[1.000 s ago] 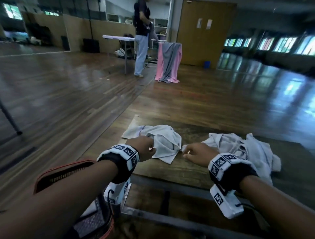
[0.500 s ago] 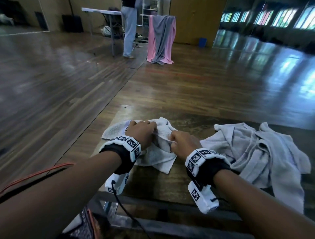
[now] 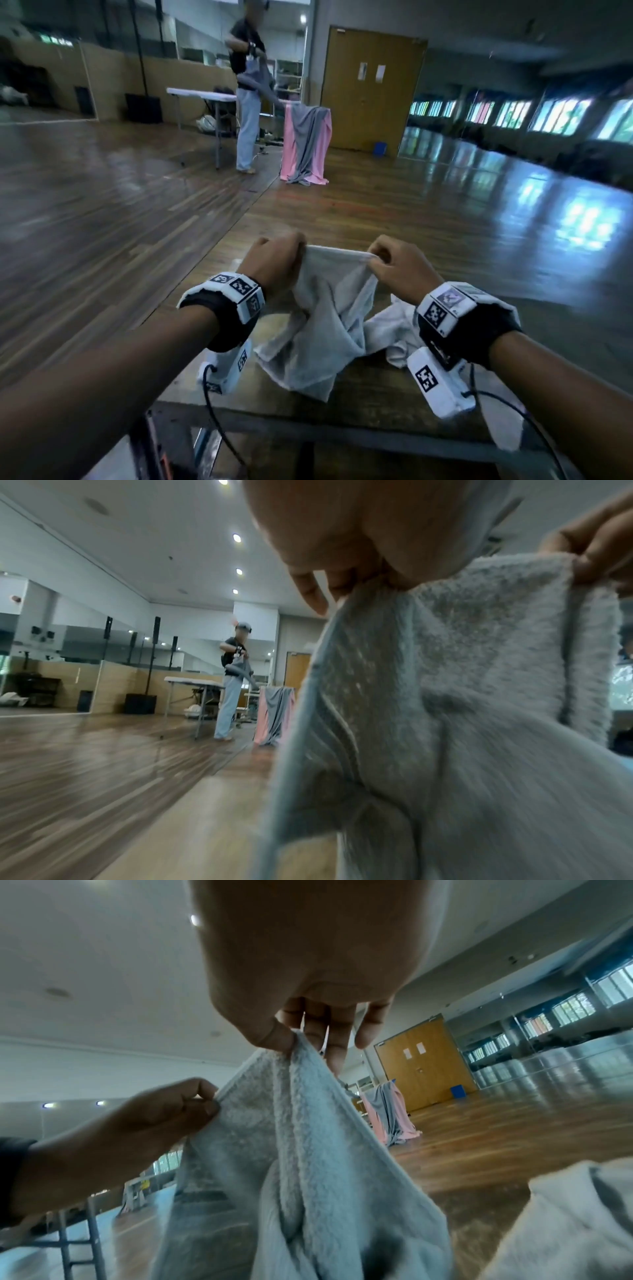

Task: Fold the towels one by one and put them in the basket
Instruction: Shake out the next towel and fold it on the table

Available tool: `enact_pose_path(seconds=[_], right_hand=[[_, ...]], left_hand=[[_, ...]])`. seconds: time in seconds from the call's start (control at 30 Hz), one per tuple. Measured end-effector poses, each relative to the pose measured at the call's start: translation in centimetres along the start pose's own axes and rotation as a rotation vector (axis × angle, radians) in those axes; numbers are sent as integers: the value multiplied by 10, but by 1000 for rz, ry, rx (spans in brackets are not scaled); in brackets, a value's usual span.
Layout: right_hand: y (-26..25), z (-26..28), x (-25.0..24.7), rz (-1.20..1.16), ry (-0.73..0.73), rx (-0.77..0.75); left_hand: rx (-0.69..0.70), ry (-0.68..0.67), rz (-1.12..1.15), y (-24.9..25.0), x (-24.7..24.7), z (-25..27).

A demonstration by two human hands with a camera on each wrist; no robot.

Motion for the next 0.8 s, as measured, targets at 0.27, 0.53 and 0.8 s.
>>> enact_pose_path(seconds=[0.27, 0.53, 0.8], right_hand=[[-64, 4, -155, 88, 182, -128], [-90, 38, -276, 115, 667, -33], [-157, 45, -196, -176, 136, -217]], left_hand=[[238, -125, -498, 44, -101, -20], [135, 111, 297, 97, -238, -22], [202, 100, 387, 183, -280, -35]])
Point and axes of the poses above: each hand's wrist, its own z-axis away from the middle knuckle, its own x-axis out of the palm, y = z × x, the point moved 9 cm from there along -z, towards the middle knuckle, and after that the axes turned 1 degree about z, right-handed, at the moved point
